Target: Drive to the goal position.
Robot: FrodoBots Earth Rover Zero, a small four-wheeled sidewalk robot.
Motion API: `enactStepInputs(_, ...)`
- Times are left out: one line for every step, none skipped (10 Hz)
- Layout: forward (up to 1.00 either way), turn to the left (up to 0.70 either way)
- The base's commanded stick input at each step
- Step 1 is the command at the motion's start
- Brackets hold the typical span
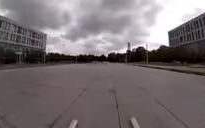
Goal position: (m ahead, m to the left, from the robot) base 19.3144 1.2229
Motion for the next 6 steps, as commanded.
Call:
enactStepInputs(1.0, 0.0)
enactStepInputs(1.0, 0.0)
enactStepInputs(1.0, 0.0)
enactStepInputs(1.0, 0.0)
enactStepInputs(1.0, 0.0)
enactStepInputs(1.0, 0.0)
